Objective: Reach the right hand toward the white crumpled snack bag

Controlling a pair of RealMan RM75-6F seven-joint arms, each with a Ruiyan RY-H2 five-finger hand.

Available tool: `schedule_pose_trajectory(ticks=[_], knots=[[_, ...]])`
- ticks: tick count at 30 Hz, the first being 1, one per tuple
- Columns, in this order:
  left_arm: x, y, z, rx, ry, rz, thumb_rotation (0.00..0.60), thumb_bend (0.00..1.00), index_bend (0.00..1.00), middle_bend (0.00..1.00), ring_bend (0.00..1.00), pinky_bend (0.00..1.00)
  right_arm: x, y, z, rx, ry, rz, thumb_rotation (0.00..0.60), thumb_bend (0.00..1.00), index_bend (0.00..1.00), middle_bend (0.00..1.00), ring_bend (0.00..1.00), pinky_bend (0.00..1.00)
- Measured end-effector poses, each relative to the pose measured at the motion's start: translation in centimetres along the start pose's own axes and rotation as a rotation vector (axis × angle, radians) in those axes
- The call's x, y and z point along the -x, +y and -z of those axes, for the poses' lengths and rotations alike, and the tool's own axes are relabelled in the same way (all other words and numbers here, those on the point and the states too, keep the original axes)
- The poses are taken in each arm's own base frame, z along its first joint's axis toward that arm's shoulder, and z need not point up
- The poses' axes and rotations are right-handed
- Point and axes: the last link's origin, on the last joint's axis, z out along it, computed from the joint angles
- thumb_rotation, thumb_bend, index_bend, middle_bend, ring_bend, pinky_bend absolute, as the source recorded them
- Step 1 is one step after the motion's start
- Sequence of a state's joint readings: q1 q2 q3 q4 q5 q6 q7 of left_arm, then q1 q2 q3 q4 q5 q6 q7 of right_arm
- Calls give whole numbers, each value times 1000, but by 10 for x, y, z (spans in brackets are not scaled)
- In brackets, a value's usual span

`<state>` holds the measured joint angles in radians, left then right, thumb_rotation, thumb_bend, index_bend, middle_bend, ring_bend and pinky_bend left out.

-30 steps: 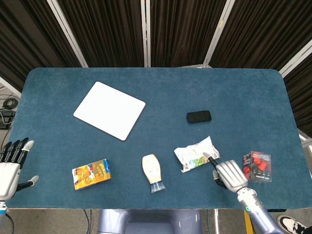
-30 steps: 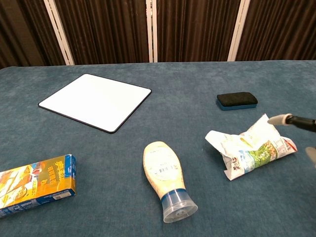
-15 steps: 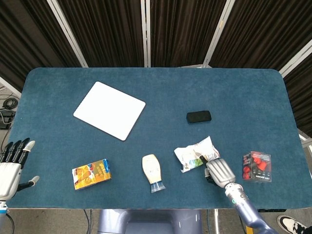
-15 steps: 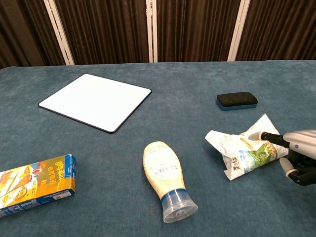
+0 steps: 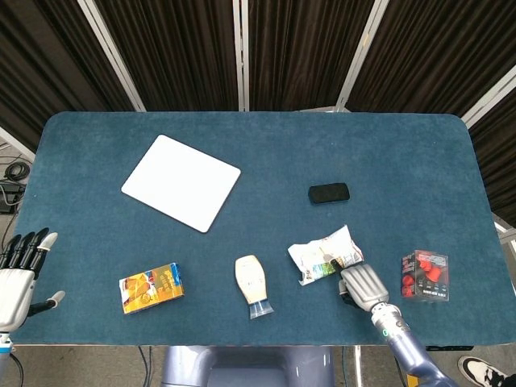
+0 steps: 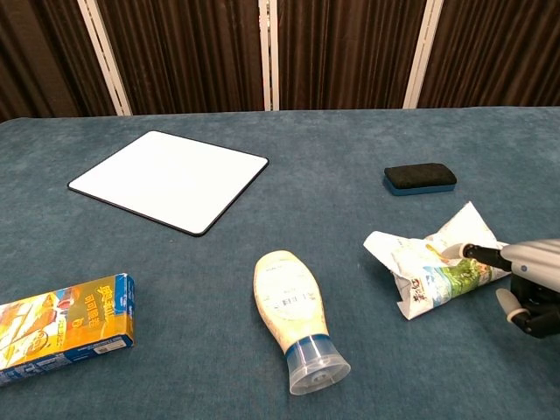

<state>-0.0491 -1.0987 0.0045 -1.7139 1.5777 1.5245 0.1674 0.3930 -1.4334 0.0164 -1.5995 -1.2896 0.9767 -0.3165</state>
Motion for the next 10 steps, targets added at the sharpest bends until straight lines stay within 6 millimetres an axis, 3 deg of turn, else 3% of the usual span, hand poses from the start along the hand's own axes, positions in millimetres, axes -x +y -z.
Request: schedule_pose_trajectory(ticks=[10], knots=[[0,0,0,0,0,0,600,122,0,0,0,0,-1,0,0,3,-1,-2,600,740,0,1000,1000,968]])
